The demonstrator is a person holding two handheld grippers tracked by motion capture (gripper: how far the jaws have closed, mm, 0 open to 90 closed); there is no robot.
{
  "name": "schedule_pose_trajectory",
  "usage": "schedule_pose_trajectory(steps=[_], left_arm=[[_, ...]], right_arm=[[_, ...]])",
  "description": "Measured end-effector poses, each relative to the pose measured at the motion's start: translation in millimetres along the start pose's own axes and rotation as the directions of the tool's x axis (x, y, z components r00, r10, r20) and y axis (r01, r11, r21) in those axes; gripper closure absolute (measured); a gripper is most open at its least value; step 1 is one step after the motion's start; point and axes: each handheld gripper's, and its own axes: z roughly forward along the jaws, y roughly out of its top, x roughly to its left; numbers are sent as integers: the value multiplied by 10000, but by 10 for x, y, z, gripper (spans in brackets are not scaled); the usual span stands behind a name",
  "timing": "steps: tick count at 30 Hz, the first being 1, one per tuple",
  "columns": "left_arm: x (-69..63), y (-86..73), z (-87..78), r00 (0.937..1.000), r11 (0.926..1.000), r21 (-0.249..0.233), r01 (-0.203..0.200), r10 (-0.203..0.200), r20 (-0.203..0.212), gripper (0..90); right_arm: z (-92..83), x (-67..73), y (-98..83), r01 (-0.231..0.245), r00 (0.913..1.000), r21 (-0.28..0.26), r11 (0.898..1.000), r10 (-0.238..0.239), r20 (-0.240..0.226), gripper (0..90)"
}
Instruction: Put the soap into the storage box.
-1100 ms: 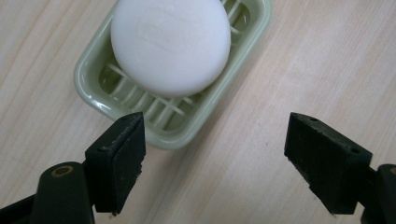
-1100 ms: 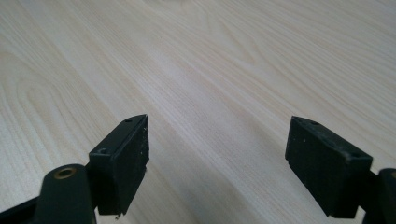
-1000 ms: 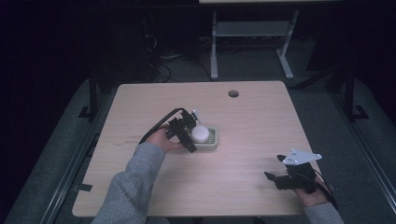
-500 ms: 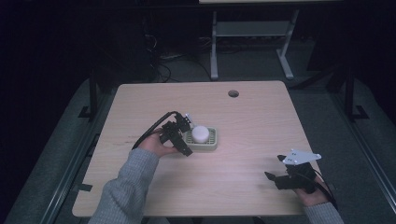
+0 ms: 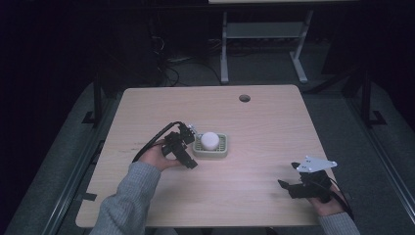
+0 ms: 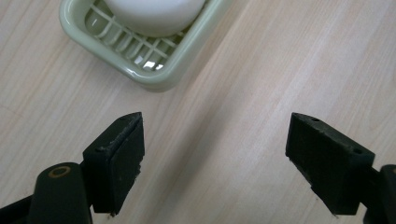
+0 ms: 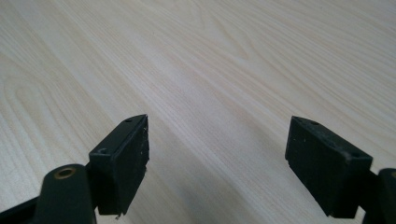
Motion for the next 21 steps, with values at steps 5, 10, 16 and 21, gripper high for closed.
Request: schedule_pose_trajectory(steps=[5,10,16,21], left_arm=[[-24,-72,3,10000,10000,1,-47,47,-42,192],[-33,-145,33,10000,10000,45,12,-12,28,192],[-60,-234,54,10000,10000,21,47,-47,31,192],[-74,-329,49,10000,10000,3,76,-76,-11,191]], right_arm=[[-4,-2,-4,-10,10000,36,10000,9,54,210],[-10,2,-6,-82,9999,23,10000,82,73,211],[-7,-5,-14,-94,9999,48,9999,93,95,211],[-3,-5,-19,-145,9998,93,9999,144,100,211]])
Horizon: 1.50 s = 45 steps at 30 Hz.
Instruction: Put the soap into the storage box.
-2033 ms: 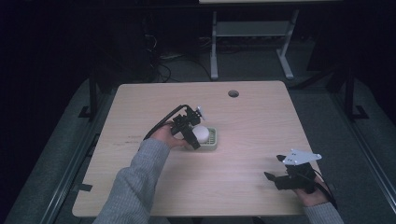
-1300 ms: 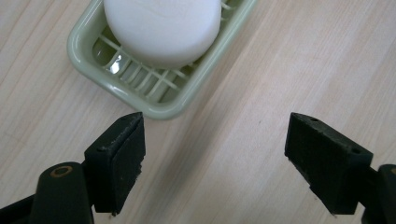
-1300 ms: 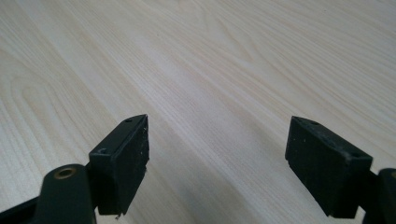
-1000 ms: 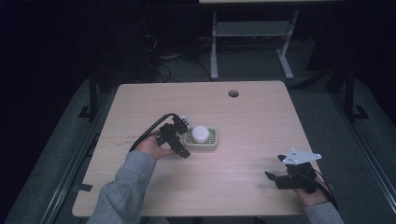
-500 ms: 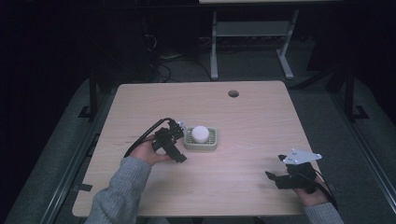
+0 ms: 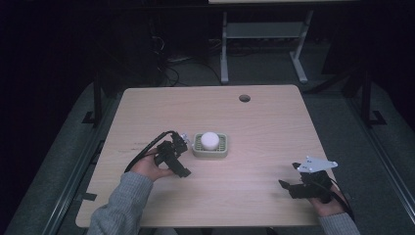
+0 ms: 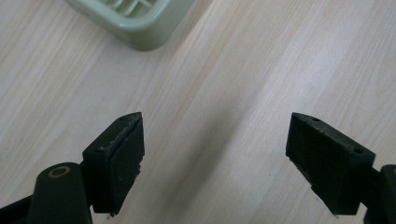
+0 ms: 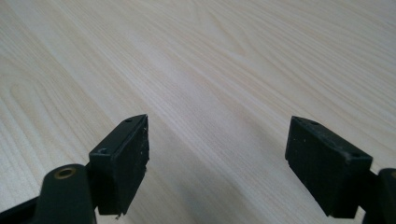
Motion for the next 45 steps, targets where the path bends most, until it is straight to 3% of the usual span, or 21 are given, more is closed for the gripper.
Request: schedule_pose_trajectory(steps=[45], left_arm=[[-168,-720,-31,9990,9986,-293,446,-448,-74,191]], right_arm=[[13,4,-16,-63,10000,162,9998,62,62,210]])
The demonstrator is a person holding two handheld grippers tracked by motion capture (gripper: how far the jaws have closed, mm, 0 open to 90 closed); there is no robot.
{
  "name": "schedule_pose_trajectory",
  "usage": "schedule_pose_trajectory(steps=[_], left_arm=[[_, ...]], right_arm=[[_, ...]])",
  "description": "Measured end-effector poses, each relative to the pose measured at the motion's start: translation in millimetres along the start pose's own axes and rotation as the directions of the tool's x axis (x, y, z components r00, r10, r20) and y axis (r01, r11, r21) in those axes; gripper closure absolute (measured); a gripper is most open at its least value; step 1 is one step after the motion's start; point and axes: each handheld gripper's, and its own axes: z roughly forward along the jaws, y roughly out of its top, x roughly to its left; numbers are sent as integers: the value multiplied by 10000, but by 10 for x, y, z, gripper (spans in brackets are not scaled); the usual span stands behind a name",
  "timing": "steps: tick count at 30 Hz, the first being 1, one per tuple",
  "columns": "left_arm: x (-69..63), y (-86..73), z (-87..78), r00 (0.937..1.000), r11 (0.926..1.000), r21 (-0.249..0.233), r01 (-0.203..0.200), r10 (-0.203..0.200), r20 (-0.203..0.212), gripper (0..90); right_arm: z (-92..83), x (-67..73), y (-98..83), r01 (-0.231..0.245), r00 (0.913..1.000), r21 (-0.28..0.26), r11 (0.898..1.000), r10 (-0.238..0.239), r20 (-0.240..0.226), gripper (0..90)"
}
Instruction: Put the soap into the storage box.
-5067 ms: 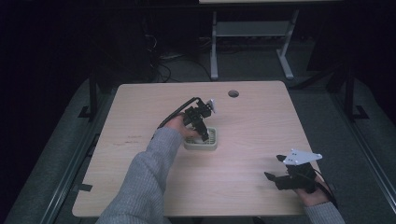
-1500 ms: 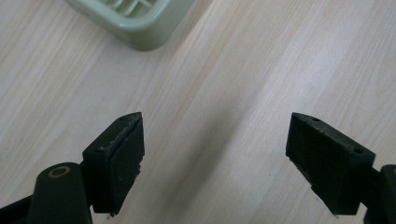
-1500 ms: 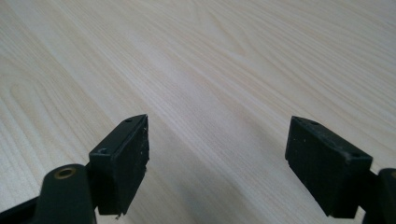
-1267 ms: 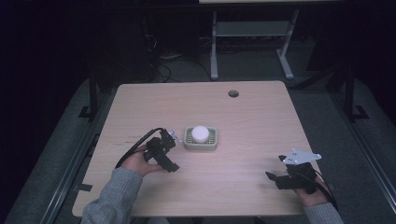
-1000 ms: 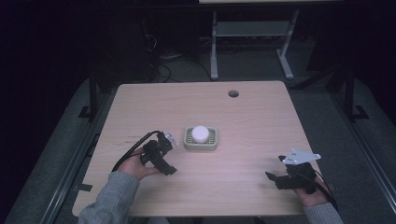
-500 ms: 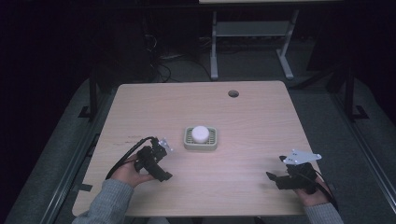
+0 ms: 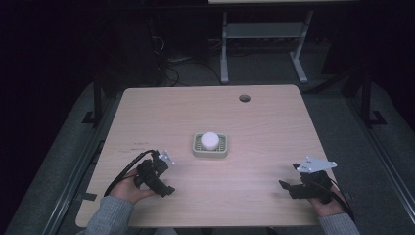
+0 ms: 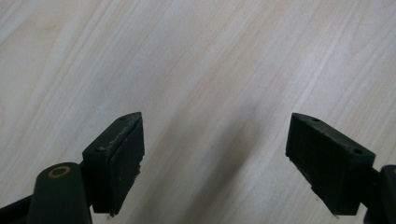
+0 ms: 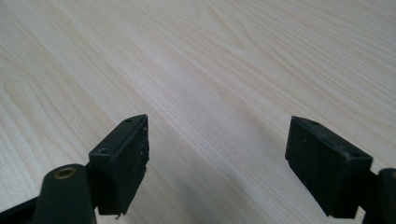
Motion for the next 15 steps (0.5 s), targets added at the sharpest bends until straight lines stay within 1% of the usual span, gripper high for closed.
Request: schedule_pose_trajectory(steps=[2,3,4,5,6,7,10,14,15], left_arm=[[-9,-27,-7,10000,10000,-42,39,-39,-65,190],[-20,-48,-4,9999,9998,-131,138,-138,-43,190],[-16,-61,-9,10000,10000,-42,47,-47,-82,190],[-25,-79,-4,9998,9998,-135,133,-134,-111,190],[-20,-94,-6,9999,9999,-115,107,-109,-106,188],[-27,-112,-3,9998,9997,-154,186,-187,-81,186],[-47,-171,8,9997,9995,-200,253,-255,-48,184],[-60,-270,26,9992,9981,-462,401,-402,-11,172],[-64,-290,32,9990,9981,-434,435,-438,-52,171]], right_arm=[[4,1,2,47,10000,-15,10000,-47,2,210],[5,1,2,41,10000,-12,10000,-41,-4,210],[4,0,3,54,10000,-4,10000,-54,5,210],[4,1,3,66,10000,-16,10000,-66,11,210],[3,2,3,76,10000,-22,10000,-76,10,210],[2,3,3,75,10000,-14,10000,-75,17,210],[-3,3,4,37,10000,-25,10000,-37,15,210],[1,4,7,93,10000,-61,9999,-92,18,210],[2,2,8,99,9999,-57,9999,-99,33,210]])
